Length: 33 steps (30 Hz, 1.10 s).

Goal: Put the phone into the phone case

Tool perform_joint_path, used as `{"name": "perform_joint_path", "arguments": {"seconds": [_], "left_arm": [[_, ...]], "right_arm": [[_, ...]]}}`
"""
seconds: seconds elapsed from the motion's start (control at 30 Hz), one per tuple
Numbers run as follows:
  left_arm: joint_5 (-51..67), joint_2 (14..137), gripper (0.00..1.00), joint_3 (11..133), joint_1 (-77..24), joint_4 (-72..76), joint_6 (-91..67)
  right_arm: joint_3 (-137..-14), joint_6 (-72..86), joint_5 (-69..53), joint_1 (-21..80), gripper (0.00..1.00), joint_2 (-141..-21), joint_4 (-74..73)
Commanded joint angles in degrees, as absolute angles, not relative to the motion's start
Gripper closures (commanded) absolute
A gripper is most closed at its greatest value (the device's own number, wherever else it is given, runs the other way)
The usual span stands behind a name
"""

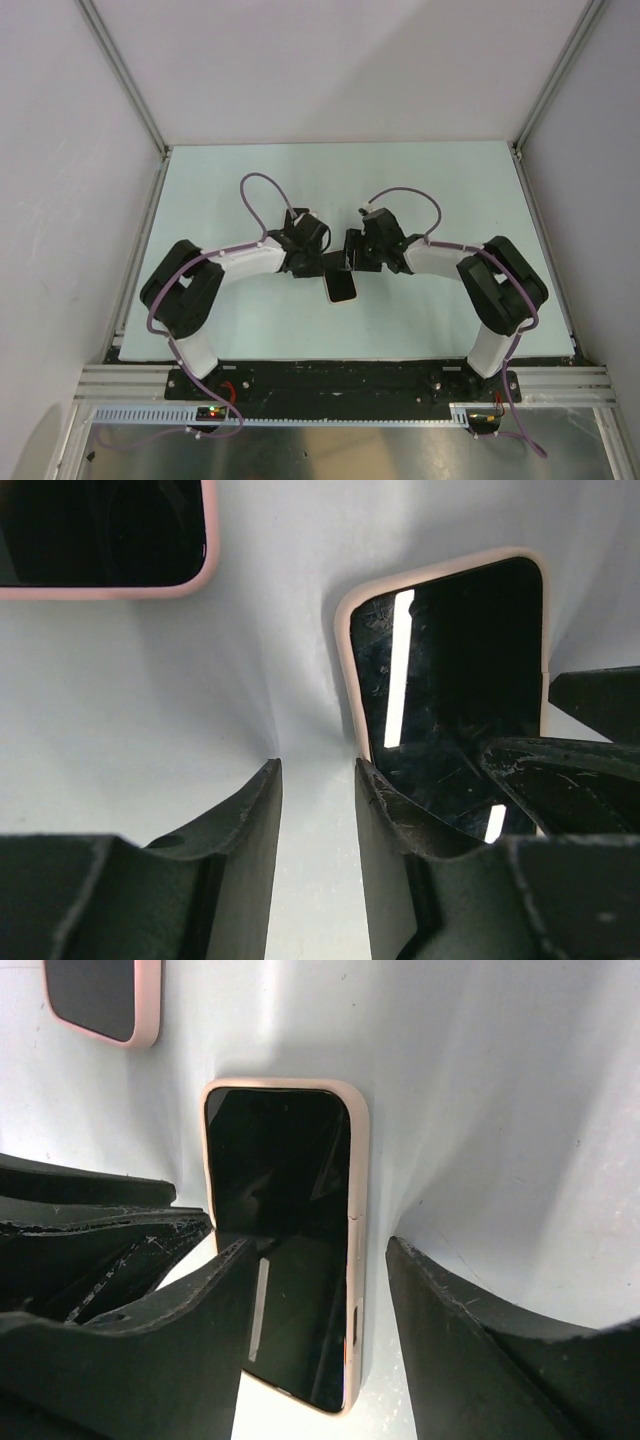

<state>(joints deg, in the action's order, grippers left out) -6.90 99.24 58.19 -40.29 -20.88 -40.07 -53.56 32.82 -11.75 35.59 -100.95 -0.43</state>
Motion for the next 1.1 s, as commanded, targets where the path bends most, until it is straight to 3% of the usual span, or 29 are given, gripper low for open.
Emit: {"name": "perform_joint_path", "arguments": {"seconds": [0.0, 0.17, 0.3, 0.6, 0.77, 1.07], "left_arm": [[-6.3, 100.79, 0.6, 60.48, -39.89, -17.02, -41.88], [-5.69, 102.62, 0.61, 60.68, -39.97, -15.45, -43.27], [-5.69, 103.53, 0.61, 60.68, -39.94, -14.98, -43.84], [-5.09, 103.89, 0.62, 60.94, -40.71, -14.38, -44.7], [-4.95, 104.39, 0.62, 61.29, -41.03, -14.09, -45.13], [-4.71, 104.9, 0.62, 61.45, -41.46, -13.41, -45.82]], "right_arm": [[-53.46, 33.69, -1.91, 37.74, 0.41, -103.3, -6.87], [-53.64, 34.05, 1.1, 39.15, 0.44, -104.27, -7.84], [-55.43, 34.34, 4.78, 40.32, 0.56, -105.82, -10.99], [-58.48, 33.51, 13.08, 42.61, 0.71, -109.69, -16.27], [-60.69, 33.37, 15.69, 44.35, 0.88, -114.27, -18.87], [-60.83, 34.28, 16.01, 45.86, 1.0, -118.5, -19.1]]}}
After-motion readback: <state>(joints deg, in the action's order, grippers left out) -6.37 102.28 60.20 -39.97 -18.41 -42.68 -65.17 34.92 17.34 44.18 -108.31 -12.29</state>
